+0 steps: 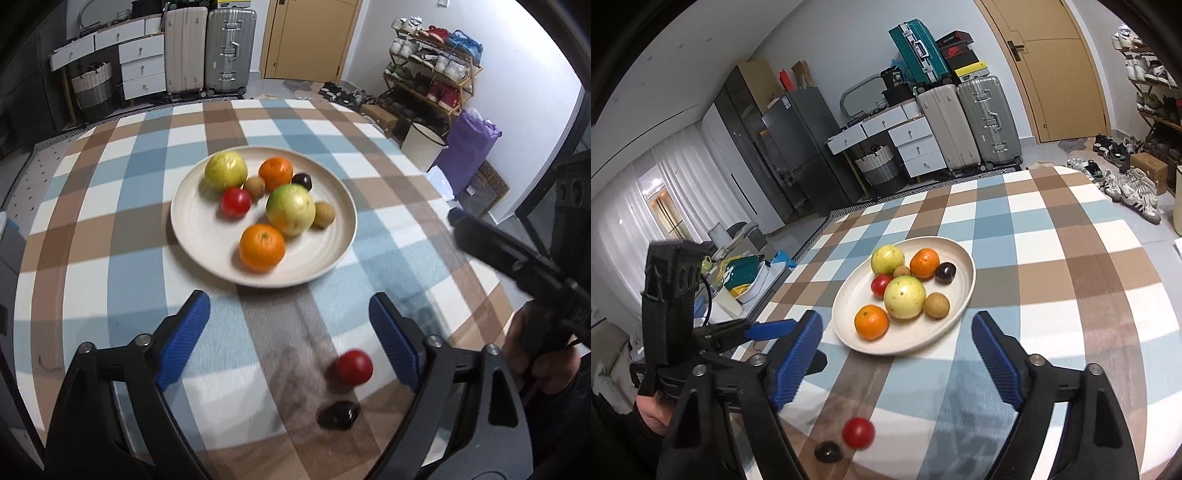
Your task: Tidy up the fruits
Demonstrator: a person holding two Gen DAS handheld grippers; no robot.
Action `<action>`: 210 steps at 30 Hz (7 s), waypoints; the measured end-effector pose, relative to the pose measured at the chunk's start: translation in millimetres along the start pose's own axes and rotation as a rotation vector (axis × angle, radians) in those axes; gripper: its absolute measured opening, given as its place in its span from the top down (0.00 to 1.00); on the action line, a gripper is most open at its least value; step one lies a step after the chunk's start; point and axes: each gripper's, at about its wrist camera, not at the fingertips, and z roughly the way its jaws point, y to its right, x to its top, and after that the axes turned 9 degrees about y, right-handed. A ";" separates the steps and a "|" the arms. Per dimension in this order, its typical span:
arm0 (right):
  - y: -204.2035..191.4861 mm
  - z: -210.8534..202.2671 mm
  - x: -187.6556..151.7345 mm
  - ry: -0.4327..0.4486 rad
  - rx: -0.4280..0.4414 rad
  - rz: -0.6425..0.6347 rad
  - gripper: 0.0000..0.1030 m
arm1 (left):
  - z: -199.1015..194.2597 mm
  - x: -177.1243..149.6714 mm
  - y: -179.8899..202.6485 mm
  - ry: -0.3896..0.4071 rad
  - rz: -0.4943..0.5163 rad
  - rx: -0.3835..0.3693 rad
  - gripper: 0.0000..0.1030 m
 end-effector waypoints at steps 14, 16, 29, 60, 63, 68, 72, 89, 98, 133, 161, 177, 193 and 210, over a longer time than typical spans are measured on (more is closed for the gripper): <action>-12.4 -42.6 -20.8 0.032 0.012 -0.012 0.12 | -13.6 -52.3 11.7 -0.022 -0.013 0.011 0.02; -14.6 -46.5 -24.8 0.033 0.018 -0.010 0.12 | -10.3 -60.6 13.7 -0.041 -0.012 0.006 0.02; -24.3 -62.6 -35.9 0.035 0.003 -0.019 0.11 | 2.2 -84.4 24.3 -0.078 0.033 0.018 0.04; -31.0 -30.9 -60.0 -0.099 -0.003 -0.029 0.11 | -18.2 -88.8 -27.0 -0.040 -0.110 -0.130 0.78; -35.0 -20.3 -66.6 -0.138 -0.004 -0.042 0.11 | -25.0 -85.3 -39.0 -0.025 -0.126 -0.110 0.78; -42.4 -2.2 -77.5 -0.201 0.003 -0.049 0.11 | -32.9 -82.2 -54.0 -0.009 -0.153 -0.100 0.78; -49.6 8.4 -83.7 -0.229 0.001 -0.080 0.18 | -35.6 -82.8 -62.4 -0.003 -0.172 -0.102 0.78; -53.5 32.8 -94.9 -0.286 -0.025 -0.090 0.50 | -34.0 -84.4 -83.4 0.004 -0.216 -0.093 0.78; -52.3 36.6 -92.8 -0.281 -0.020 -0.094 0.73 | -32.6 -67.4 -83.8 0.022 -0.205 -0.083 0.78; -47.5 102.3 30.6 -0.154 0.110 -0.044 0.73 | 33.1 60.3 -84.7 0.051 -0.160 -0.076 0.78; -28.6 156.2 30.7 -0.231 0.054 -0.035 0.62 | 85.0 64.6 -93.0 -0.025 -0.153 -0.128 0.78; -26.1 110.7 39.8 -0.123 0.015 -0.018 0.52 | 47.0 62.4 -98.1 0.046 -0.175 -0.106 0.72; -36.2 49.0 23.9 0.016 -0.014 -0.074 0.50 | -20.4 40.6 -72.4 0.231 -0.127 0.051 0.49; -52.8 -7.0 -3.5 0.260 -0.060 -0.198 0.09 | -74.9 5.7 -26.7 0.549 0.027 0.203 0.00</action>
